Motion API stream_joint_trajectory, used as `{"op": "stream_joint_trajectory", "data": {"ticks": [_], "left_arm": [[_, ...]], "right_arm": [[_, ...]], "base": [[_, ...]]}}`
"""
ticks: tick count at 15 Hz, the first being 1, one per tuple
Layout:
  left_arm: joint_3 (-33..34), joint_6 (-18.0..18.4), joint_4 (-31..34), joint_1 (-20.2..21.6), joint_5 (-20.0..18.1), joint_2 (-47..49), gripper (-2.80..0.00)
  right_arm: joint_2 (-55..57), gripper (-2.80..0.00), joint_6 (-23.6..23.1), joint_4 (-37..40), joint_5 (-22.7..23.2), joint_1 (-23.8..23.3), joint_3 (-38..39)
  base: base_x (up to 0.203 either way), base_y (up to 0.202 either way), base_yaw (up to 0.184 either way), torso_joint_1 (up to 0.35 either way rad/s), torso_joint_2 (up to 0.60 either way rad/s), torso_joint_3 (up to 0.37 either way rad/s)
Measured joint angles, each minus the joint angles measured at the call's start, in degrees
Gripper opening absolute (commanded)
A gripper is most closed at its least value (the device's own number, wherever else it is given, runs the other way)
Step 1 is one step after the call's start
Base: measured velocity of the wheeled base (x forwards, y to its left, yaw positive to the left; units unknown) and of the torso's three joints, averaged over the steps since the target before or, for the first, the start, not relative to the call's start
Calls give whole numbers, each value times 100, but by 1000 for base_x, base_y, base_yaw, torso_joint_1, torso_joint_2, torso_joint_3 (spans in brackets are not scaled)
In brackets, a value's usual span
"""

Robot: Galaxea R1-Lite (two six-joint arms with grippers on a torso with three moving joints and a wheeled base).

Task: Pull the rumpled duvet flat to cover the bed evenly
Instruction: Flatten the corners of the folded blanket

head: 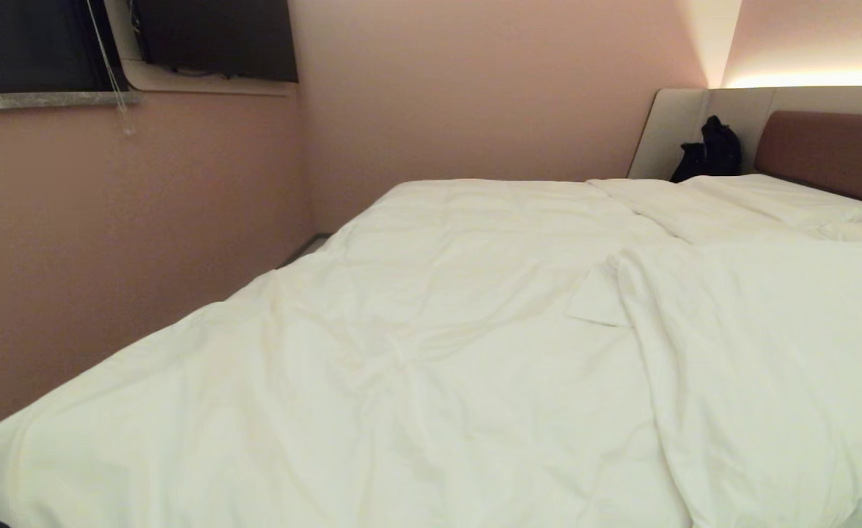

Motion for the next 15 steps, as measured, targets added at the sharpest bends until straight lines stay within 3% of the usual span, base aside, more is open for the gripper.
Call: {"op": "stream_joint_trajectory", "data": {"ticks": [9, 15], "left_arm": [[272, -37, -69, 744, -48, 524, -280], [297, -61, -472, 796, -33, 879, -280]], "right_arm": [[0, -280, 1, 0, -2, 2, 0], [2, -280, -2, -1, 0, 2, 0]], "base": [[0, 0, 0, 0, 0, 0], [0, 0, 0, 0, 0, 0]]}}
